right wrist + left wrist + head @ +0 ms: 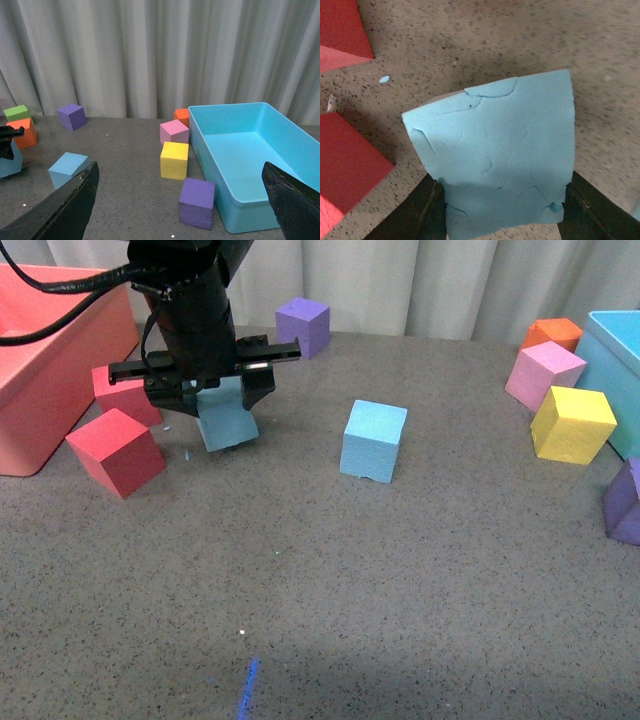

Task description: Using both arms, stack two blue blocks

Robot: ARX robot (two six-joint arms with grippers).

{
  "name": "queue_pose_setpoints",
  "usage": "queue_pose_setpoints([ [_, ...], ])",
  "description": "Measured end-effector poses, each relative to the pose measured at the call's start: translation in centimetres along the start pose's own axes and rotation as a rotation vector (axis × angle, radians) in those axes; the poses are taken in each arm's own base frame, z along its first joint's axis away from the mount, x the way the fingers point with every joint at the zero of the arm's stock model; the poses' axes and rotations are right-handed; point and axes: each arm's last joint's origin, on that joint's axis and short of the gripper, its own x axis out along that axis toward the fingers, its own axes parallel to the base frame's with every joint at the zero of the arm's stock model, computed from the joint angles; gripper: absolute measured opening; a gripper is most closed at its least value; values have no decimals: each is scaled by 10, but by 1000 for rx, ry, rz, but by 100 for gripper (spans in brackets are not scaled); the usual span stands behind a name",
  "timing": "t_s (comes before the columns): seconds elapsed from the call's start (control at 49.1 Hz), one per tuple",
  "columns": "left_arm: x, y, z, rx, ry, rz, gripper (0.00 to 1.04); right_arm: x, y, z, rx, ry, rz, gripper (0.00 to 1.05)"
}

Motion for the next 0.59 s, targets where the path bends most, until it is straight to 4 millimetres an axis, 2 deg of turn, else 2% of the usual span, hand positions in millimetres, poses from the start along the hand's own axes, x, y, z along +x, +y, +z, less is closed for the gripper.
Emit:
queue_pose_setpoints([
  [0.102, -21, -10, -5, 36, -32, -44, 47, 0, 0, 0, 0, 0, 0, 95],
  [0.224, -63, -33, -20, 153, -102, -132, 46, 0, 0, 0, 0, 0, 0, 95],
  [0.305, -80, -50, -30, 231, -120, -176, 45, 0, 0, 0, 0, 0, 0, 95],
  [0.468, -91, -77, -46, 323, -117, -217, 44, 0, 0, 0, 0, 0, 0, 95],
  [0.59, -91, -93, -46, 352, -123, -221, 44, 0, 0, 0, 0, 0, 0, 95],
])
